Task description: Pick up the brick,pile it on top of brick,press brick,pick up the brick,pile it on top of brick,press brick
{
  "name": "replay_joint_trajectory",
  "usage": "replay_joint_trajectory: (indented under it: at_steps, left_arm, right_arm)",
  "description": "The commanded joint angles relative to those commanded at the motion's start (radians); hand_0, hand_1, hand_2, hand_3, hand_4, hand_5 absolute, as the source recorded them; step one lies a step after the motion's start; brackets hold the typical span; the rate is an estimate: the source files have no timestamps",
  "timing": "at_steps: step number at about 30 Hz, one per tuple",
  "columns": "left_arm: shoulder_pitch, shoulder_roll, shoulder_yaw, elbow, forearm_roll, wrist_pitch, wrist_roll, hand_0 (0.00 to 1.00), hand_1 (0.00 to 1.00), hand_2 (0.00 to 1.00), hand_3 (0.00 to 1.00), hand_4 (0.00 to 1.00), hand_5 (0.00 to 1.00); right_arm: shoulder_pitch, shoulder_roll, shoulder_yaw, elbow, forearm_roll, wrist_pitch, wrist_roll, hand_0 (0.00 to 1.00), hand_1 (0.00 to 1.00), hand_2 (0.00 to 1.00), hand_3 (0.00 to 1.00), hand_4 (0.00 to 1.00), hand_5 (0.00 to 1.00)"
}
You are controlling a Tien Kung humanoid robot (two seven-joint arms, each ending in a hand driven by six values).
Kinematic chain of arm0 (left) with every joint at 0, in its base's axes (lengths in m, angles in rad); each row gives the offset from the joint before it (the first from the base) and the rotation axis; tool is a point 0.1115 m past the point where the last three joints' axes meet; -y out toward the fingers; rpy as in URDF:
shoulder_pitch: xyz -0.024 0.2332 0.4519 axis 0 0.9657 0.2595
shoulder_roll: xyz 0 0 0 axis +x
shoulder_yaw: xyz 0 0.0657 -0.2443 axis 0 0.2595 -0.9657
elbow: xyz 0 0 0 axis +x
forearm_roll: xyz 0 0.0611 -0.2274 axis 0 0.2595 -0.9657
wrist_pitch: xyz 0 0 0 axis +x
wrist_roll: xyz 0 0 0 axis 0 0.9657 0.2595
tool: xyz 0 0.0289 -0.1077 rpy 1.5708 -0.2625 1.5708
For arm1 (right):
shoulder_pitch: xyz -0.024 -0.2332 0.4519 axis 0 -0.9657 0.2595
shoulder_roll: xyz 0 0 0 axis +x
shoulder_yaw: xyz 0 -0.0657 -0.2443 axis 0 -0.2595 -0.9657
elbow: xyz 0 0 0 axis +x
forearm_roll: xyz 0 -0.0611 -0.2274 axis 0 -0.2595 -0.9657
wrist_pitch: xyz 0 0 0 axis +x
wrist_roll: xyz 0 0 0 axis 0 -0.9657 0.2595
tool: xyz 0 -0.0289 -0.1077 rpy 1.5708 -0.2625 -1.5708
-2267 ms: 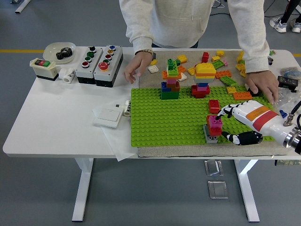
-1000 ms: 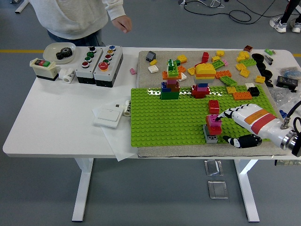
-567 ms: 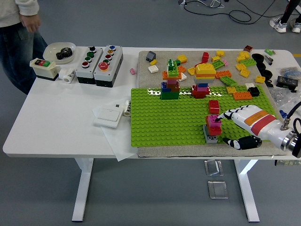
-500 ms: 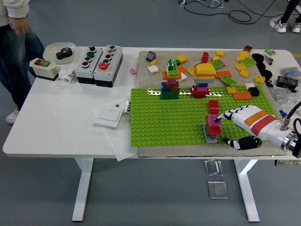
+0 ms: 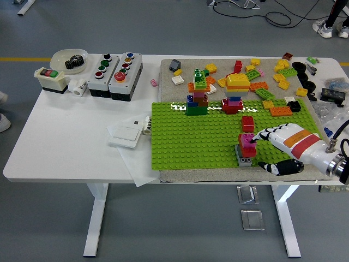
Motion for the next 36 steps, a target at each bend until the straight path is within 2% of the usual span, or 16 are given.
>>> replay_joint_trajectory:
  at_steps: [12, 23, 24, 29, 30, 36]
  left_arm:
    - [-0.001, 0.000, -0.007, 0.000, 0.005, 0.000, 0.001, 0.790, 0.694, 0.595, 0.536, 0.523, 0.503]
    - [-0.003, 0.001, -0.006, 0.000, 0.003, -0.001, 0.001, 0.790, 0.694, 0.595, 0.536, 0.522, 0.504]
    - [-0.003, 0.001, -0.007, 0.000, 0.004, -0.001, 0.001, 0.790, 0.694, 0.594, 0.537, 0.522, 0.505]
    - [-0.003, 0.001, -0.013, 0.000, 0.009, 0.000, 0.002, 0.790, 0.694, 0.594, 0.537, 0.522, 0.505]
    - [-0.003, 0.001, -0.014, 0.000, 0.010, 0.000, 0.002, 0.789, 0.695, 0.595, 0.536, 0.522, 0.506]
    - [-0.004, 0.000, -0.013, 0.000, 0.011, 0.000, 0.003, 0.788, 0.693, 0.595, 0.536, 0.522, 0.507]
  right_arm:
    - [-0.003, -0.003, 0.011, 0.011, 0.002, -0.008, 0.002, 0.616, 0.637, 0.754, 0.709, 0.703, 0.336]
    - [-0.016, -0.006, 0.050, 0.038, 0.035, -0.070, 0.013, 0.640, 0.654, 0.766, 0.743, 0.716, 0.337]
    - [-0.019, -0.007, 0.052, 0.042, 0.036, -0.074, 0.015, 0.621, 0.635, 0.752, 0.710, 0.704, 0.334]
    - [-0.051, -0.013, 0.057, 0.087, 0.049, -0.101, 0.041, 0.621, 0.635, 0.752, 0.710, 0.704, 0.334]
    - [-0.056, -0.014, 0.057, 0.095, 0.050, -0.103, 0.044, 0.591, 0.604, 0.734, 0.673, 0.692, 0.329]
    - [-0.068, -0.015, 0.051, 0.121, 0.056, -0.103, 0.049, 0.590, 0.601, 0.732, 0.665, 0.689, 0.326]
